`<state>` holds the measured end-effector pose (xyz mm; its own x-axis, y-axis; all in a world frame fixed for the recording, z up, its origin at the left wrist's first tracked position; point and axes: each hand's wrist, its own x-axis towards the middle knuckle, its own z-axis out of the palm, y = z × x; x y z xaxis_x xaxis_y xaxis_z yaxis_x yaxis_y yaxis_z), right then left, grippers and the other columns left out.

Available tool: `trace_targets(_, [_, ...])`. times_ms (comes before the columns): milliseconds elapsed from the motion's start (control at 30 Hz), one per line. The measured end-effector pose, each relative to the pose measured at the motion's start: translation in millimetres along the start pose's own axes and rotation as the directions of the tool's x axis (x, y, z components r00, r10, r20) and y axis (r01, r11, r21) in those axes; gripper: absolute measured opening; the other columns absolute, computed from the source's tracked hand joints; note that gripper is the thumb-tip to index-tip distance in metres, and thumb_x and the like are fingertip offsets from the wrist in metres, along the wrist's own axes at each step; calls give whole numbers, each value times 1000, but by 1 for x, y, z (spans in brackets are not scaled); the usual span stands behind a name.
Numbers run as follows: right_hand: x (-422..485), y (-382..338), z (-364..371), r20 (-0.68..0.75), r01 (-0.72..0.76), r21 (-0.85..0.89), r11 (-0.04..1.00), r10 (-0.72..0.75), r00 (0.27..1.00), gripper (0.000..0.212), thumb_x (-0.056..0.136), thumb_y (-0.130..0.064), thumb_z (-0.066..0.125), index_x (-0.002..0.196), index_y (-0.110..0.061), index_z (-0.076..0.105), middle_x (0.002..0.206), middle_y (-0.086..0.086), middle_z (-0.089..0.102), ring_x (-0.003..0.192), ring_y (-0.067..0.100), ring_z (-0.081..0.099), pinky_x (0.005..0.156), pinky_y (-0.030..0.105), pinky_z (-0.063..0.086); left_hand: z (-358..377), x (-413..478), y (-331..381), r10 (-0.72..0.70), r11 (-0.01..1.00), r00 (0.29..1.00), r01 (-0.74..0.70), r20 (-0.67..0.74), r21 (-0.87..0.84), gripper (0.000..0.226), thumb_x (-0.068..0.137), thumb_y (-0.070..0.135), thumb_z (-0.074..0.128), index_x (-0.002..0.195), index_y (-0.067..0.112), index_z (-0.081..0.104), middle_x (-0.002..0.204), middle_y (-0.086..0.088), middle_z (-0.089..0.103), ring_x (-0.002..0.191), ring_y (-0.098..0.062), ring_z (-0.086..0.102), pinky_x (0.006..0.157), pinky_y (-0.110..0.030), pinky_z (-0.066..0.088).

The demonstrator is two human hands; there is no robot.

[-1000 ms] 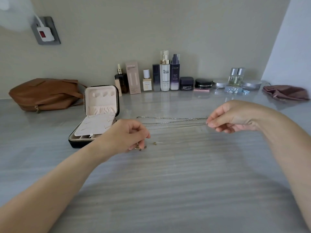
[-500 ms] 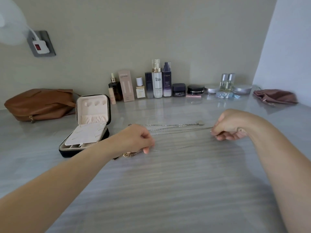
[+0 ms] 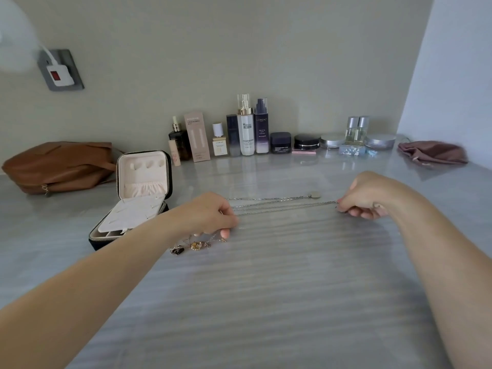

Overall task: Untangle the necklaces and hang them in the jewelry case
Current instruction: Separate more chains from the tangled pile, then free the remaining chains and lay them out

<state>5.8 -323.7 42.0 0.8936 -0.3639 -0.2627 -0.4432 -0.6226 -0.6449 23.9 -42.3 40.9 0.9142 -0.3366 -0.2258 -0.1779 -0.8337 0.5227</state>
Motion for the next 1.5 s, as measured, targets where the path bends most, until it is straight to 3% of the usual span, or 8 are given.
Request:
trace_targets(400, [4, 0, -2, -35, -4, -85, 996, 1, 999, 22, 73, -2, 67, 94, 5, 66, 27, -1, 48, 44, 15, 45, 40, 16, 38, -4, -1, -5, -14, 998, 1000, 13, -16, -58, 14, 84, 25, 61, 84, 11, 61, 61, 1, 65, 42, -12, 36, 34, -15, 25])
trace_targets(533, [3, -1, -2, -39, -17, -92, 996, 13, 999, 4, 75, -2, 66, 78, -2, 64, 26, -1, 47, 44, 14, 44, 38, 15, 37, -8, -5, -8, -22, 997, 1000, 22, 2, -68, 19, 83, 28, 63, 91, 12, 60, 59, 5, 64, 46, -12, 37, 38, -18, 27])
trace_targets(600, [3, 0, -3, -39, -17, -100, 995, 14, 999, 12, 76, -2, 64, 65, -6, 60, 26, -2, 46, 43, 13, 43, 36, 13, 36, -10, -7, -10, -23, 998, 1000, 23, 7, -62, 20, 82, 28, 64, 94, 13, 60, 61, 4, 63, 51, -13, 38, 42, -20, 30])
trace_targets(833, [4, -2, -2, -37, -20, -104, 994, 16, 999, 12, 77, -2, 64, 67, -6, 61, 53, 6, 52, 49, 13, 44, 41, 16, 36, -18, -13, -21, 19, 999, 1000, -18, 3, -33, 18, 80, 23, 68, 95, 16, 61, 70, 3, 63, 52, -12, 42, 40, -19, 27])
trace_targets(1000, [2, -2, -3, -56, 5, -181, 983, -15, 998, 18, 74, -18, 71, 67, -3, 64, 51, 8, 53, 46, 19, 44, 48, 22, 38, -23, -20, -30, 44, 999, 998, -42, -49, 34, 14, 79, 21, 69, 90, 20, 62, 73, 5, 60, 58, -11, 50, 46, -17, 36])
trace_targets(1133, [-10, -13, 2, -121, 181, -262, 948, -219, 968, 30, 74, -33, 71, 67, -5, 65, 68, 14, 62, 50, 24, 48, 49, 23, 35, -30, -30, -36, 109, 989, 964, -80, -242, 127, 6, 80, 26, 67, 79, 26, 61, 72, 8, 57, 62, -10, 51, 53, -13, 40])
trace_targets(1300, [-43, -43, 44, -68, 494, -331, 804, -542, 837, 21, 75, -37, 70, 67, -20, 61, 71, -3, 60, 66, 13, 54, 55, 20, 37, -27, -56, -45, 126, 958, 971, -66, -204, 278, 23, 66, 56, 68, 79, 38, 64, 71, 18, 66, 63, 10, 57, 65, -11, 46])
trace_targets(1500, [-83, -65, 99, 123, 707, -276, 651, -706, 698, 14, 78, -41, 64, 73, -28, 62, 62, -15, 55, 59, -3, 49, 58, 25, 42, -5, -55, -55, 160, 984, 964, -137, -212, 117, 11, 76, 32, 70, 81, 25, 63, 67, 14, 56, 53, 7, 50, 50, -5, 37])
